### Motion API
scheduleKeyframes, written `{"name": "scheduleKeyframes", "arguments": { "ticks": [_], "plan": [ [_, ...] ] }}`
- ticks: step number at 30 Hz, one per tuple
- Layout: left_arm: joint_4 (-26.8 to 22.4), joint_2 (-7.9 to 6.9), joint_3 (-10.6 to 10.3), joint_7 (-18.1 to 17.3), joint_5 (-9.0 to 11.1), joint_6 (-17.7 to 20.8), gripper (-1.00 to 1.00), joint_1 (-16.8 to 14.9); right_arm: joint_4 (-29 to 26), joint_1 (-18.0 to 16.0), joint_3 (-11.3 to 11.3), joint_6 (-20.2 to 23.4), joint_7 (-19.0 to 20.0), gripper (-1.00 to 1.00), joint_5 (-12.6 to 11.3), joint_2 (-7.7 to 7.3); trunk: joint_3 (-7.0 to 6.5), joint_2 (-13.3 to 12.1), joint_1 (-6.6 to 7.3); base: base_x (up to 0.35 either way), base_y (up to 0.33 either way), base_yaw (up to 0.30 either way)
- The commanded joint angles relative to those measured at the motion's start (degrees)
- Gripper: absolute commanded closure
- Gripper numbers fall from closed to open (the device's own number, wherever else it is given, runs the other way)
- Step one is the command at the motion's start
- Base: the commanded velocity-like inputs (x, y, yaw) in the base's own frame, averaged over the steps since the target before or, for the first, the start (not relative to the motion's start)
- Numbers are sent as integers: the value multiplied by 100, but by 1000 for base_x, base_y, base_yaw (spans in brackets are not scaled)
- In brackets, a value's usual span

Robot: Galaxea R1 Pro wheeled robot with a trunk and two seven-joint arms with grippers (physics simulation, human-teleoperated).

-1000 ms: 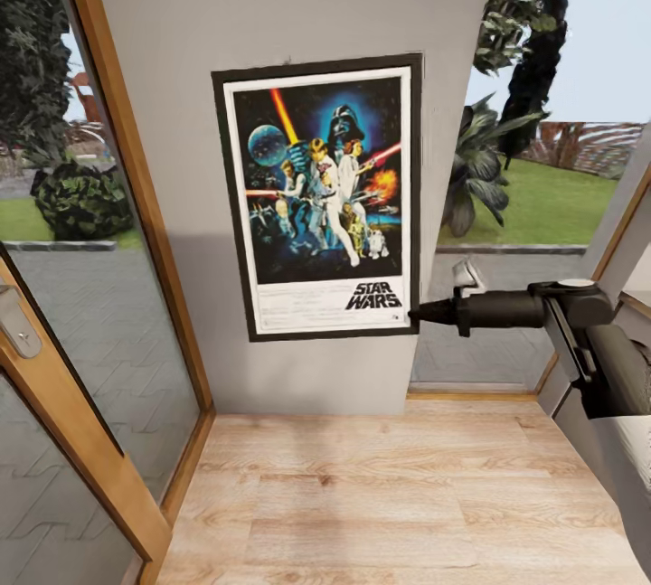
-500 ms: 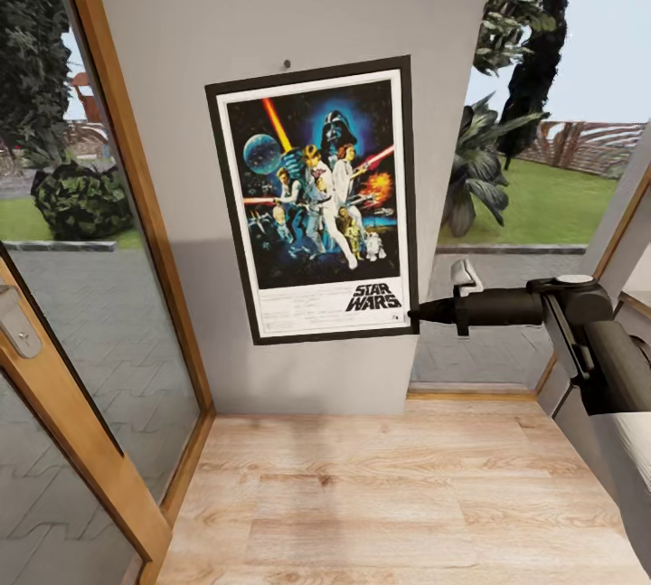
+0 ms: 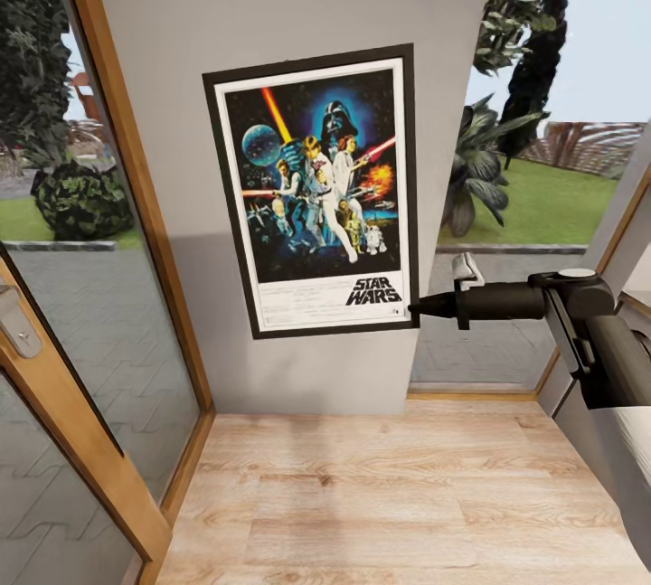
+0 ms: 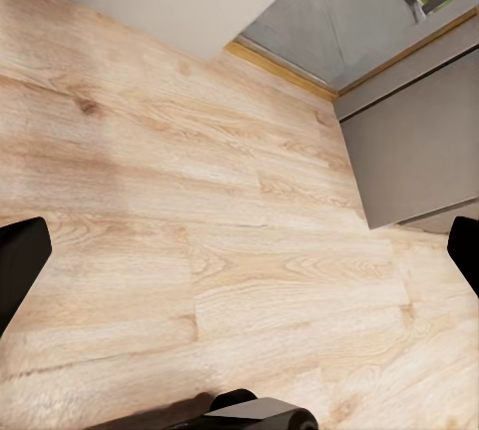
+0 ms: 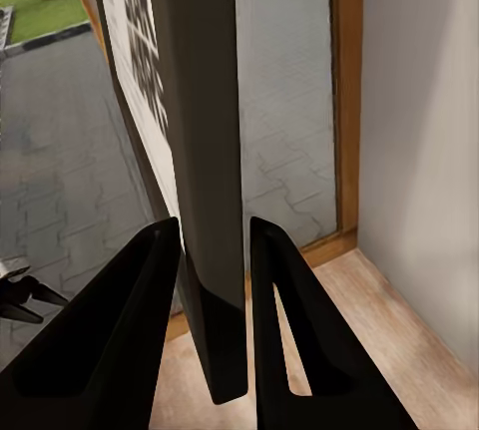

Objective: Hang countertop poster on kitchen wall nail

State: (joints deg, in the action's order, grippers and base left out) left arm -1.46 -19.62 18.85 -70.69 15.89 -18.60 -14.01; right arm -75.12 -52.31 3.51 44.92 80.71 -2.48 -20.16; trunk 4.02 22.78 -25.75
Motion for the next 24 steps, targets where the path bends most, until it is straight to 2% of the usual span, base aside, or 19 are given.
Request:
{"name": "scheduleKeyframes", "arguments": {
  "ticks": [1, 12, 24],
  "plan": [
    [6, -3, 23, -15, -16, -29, -100, -6, -1, -7, 9, 69, 6, 100, -31, -5, 13, 13, -4, 0, 0, 0],
    [6, -7, 23, -15, -16, -36, -100, -6, -11, -7, 5, 69, 6, 100, -50, -5, 13, 13, -4, 2, 0, 0],
    [6, -7, 23, -15, -16, -35, -100, -6, -11, -7, -9, 77, -6, 100, -55, -3, 13, 13, -4, 74, 0, 0]
  ]
}}
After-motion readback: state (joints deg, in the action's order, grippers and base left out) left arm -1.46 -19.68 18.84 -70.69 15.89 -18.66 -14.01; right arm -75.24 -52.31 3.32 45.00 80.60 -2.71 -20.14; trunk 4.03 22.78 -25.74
